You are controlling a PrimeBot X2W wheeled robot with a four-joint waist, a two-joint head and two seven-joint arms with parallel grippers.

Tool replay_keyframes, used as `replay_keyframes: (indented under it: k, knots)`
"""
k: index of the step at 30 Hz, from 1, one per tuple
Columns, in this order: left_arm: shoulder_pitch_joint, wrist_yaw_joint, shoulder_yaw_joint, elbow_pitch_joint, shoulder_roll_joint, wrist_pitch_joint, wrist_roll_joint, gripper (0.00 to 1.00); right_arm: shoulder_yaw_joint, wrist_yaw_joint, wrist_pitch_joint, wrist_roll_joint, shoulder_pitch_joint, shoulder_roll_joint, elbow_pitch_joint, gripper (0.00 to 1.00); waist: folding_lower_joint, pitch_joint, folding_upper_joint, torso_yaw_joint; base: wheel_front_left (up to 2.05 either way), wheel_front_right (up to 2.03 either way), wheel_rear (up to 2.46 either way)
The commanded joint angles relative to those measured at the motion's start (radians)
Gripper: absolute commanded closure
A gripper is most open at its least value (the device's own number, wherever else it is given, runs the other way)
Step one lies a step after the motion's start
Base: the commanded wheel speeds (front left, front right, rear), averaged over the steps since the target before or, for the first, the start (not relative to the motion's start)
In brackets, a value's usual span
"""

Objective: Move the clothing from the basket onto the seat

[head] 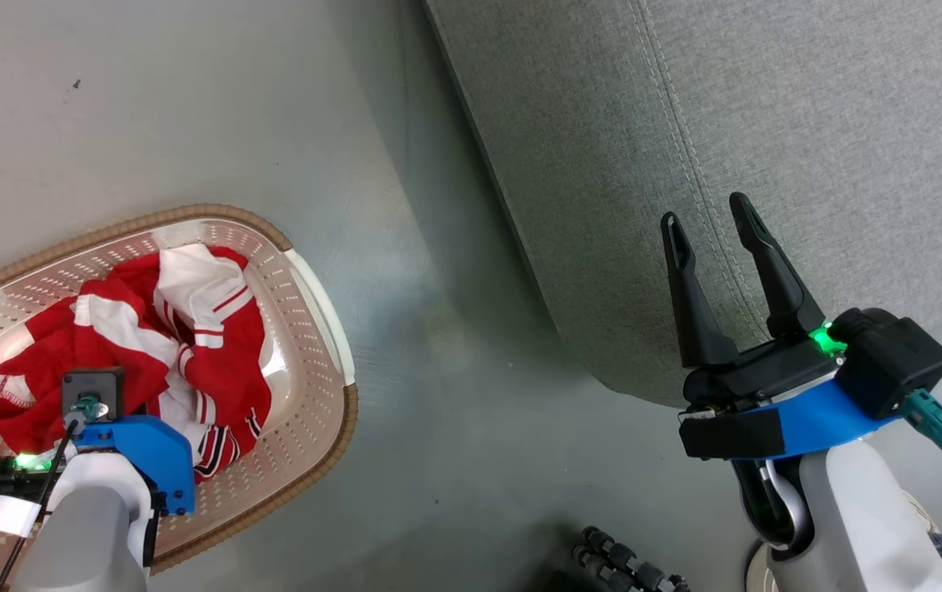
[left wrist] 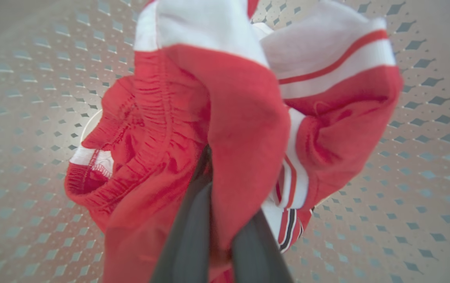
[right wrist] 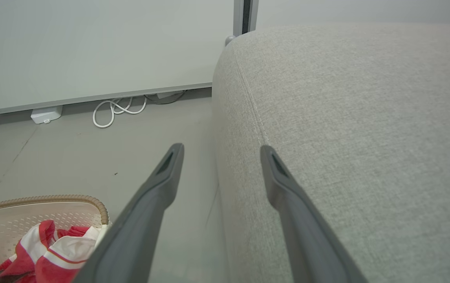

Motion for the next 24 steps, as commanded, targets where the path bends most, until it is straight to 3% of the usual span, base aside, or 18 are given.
replay_keyframes:
  k: [1,10,24]
  knots:
    - [-0.022,-0.005,-0.002,0.002,-0.003,-0.004,-0.004,1.0,-0.005,0.0,-0.004,0.003,-0.013,-0.001,0.0,0.0,-0.0001,0.001,0.0,0.005,0.0,0.0,0.0]
    - [-0.044,-0.019,-0.018,0.021,-0.052,-0.014,-0.026,1.0,-0.025,0.0,-0.004,-0.036,-0.024,-0.002,0.008,0.0,-0.0001,-0.045,0.0,0.077,0.0,0.0,0.0]
    - [0.022,-0.059,-0.054,0.085,-0.17,-0.077,-0.057,1.0,-0.061,0.0,-0.004,-0.152,0.053,-0.002,0.066,0.0,-0.0001,-0.358,0.0,0.239,0.0,0.0,0.0]
